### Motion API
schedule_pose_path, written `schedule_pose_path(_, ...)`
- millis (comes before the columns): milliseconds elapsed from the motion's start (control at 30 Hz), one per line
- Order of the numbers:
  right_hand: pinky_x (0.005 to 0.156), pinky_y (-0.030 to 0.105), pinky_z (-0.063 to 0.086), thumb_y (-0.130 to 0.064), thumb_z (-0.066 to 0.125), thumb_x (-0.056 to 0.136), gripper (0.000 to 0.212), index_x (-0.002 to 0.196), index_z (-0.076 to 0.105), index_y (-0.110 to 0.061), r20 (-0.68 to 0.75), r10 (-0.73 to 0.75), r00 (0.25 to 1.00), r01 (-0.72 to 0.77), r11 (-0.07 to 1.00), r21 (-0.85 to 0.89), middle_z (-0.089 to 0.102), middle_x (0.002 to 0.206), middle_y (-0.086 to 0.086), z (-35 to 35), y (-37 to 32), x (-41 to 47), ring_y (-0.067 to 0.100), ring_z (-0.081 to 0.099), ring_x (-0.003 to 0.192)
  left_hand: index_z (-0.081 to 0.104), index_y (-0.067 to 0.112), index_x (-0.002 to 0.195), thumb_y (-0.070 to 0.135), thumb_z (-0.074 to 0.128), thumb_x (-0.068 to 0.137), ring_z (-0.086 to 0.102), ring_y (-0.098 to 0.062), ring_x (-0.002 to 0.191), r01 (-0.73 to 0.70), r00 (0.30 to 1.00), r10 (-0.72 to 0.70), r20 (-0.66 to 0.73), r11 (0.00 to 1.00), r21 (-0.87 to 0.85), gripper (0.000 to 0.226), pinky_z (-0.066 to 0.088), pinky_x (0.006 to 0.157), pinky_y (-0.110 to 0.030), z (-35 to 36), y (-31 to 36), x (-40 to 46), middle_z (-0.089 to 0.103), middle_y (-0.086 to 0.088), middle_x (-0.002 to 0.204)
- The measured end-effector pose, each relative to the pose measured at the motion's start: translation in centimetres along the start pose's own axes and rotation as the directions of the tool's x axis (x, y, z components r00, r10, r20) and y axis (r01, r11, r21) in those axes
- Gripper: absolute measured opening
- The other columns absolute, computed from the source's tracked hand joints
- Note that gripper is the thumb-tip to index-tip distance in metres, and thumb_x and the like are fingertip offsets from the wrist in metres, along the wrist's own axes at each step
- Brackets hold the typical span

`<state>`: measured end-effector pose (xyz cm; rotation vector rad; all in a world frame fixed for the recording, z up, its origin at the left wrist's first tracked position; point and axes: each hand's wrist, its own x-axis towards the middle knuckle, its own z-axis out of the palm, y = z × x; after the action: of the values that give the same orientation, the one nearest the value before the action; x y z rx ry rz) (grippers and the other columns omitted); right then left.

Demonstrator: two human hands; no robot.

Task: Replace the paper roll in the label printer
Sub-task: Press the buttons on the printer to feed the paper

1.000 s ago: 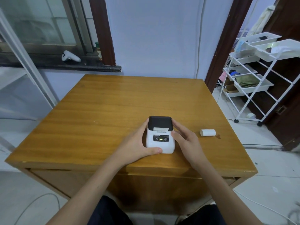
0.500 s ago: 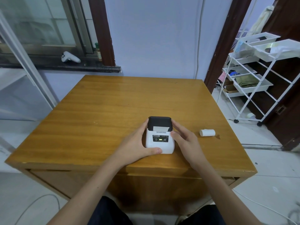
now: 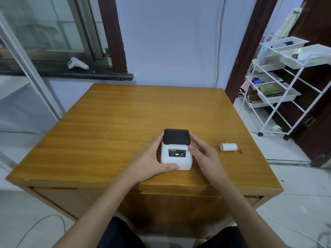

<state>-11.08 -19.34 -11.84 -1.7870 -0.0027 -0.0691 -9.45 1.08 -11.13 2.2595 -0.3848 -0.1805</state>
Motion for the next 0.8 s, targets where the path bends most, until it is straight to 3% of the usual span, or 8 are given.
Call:
schedule_pose_path(167,0.099,0.022,0.046,-0.022,0.056,0.095,0.046,0.140,0.054,-0.032,-0.005,0.014,1.000,-0.014,1.000,0.002,0.068,0.125,-0.014,-0.06,-0.10,0.00,-0.008,0.060,0.115,0.007,0.043,0.155,0.061,0.081,0.066,0.040,-0.007,0.134,0.006,1.000,-0.006,-0.004,1.000,0.007,0.117,0.037,0.105,-0.030,0.10,-0.11,0.04,0.038,0.017,0.154)
schedule_pose_path(300,0.089,0.010,0.044,-0.020,0.051,0.097,0.043,0.139,0.055,-0.032,-0.016,0.021,1.000,-0.021,0.999,-0.025,0.066,0.108,-0.032,-0.13,-0.16,0.09,-0.022,0.056,0.106,0.008,0.046,0.153,0.061,0.081,0.065,0.038,-0.002,0.134,-0.005,1.000,0.005,-0.001,1.000,-0.018,0.116,0.036,0.107,-0.030,0.01,-0.13,0.00,0.037,0.025,0.150)
schedule_pose_path(367,0.095,0.013,0.042,-0.019,0.050,0.098,0.043,0.139,0.056,-0.031,-0.020,0.031,0.999,-0.031,0.999,-0.027,0.065,0.114,-0.032,-0.17,-0.11,0.18,-0.021,0.054,0.111,0.008,0.048,0.152,0.058,0.082,0.067,0.037,0.001,0.130,-0.012,1.000,0.012,-0.003,1.000,-0.026,0.114,0.035,0.104,-0.026,0.00,0.00,-0.06,0.036,0.030,0.143)
schedule_pose_path(467,0.097,0.012,0.040,-0.018,0.049,0.099,0.043,0.140,0.055,-0.030,-0.017,0.038,0.999,-0.038,0.999,-0.019,0.060,0.130,-0.024,-0.21,-0.06,0.19,-0.020,0.049,0.117,0.008,0.045,0.154,0.058,0.082,0.066,0.039,-0.002,0.132,-0.002,1.000,0.002,-0.001,1.000,-0.021,0.115,0.036,0.107,-0.030,0.00,0.06,-0.05,0.038,0.023,0.149)
schedule_pose_path(667,0.081,-0.001,0.042,-0.016,0.048,0.100,0.043,0.139,0.053,-0.031,-0.031,0.065,0.997,-0.067,0.996,-0.060,0.067,0.091,-0.042,-0.16,-0.05,0.23,-0.028,0.055,0.097,0.008,0.038,0.156,0.057,0.082,0.067,0.039,-0.009,0.137,0.000,1.000,0.000,0.005,1.000,-0.015,0.117,0.036,0.112,-0.039,-0.04,0.27,-0.09,0.038,0.014,0.155)
schedule_pose_path(800,0.077,-0.003,0.041,-0.015,0.048,0.099,0.044,0.141,0.053,-0.028,-0.031,0.051,0.998,-0.053,0.997,-0.053,0.066,0.089,-0.043,-0.17,0.08,0.24,-0.028,0.055,0.097,0.008,0.038,0.157,0.060,0.081,0.065,0.038,-0.010,0.139,-0.002,1.000,0.002,0.004,1.000,-0.011,0.119,0.036,0.113,-0.043,-0.04,0.16,-0.05,0.036,0.013,0.156)
